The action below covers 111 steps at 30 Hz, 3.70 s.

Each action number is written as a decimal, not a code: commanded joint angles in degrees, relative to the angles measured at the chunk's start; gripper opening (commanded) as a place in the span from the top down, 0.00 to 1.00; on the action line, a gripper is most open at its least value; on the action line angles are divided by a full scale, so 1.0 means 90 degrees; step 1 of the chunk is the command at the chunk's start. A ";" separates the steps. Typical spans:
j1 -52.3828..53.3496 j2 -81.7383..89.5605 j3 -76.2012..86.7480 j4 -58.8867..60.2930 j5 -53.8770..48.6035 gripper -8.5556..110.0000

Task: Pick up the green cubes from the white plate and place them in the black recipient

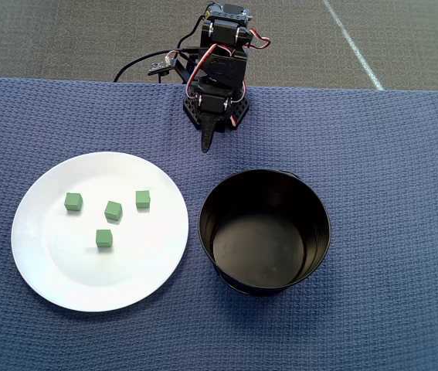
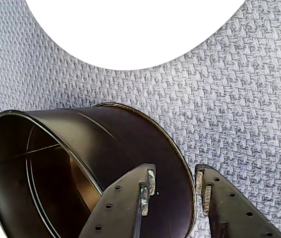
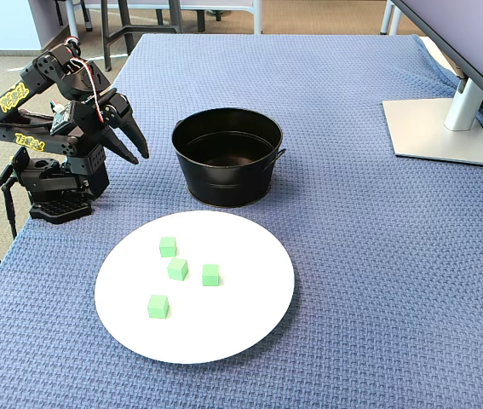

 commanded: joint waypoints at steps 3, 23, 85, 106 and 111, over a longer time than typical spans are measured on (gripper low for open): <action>0.0205 -0.0713 -0.0186 -0.0215 0.0029 0.93; 0.0156 -0.1396 -0.0381 -0.0293 0.0098 0.93; 0.3145 -0.8936 -0.2363 -0.3994 -0.4814 0.74; 0.3086 -0.8525 -0.2988 -0.3662 -0.3418 0.93; 0.3018 -0.7666 -0.4395 -0.2275 -0.2168 0.93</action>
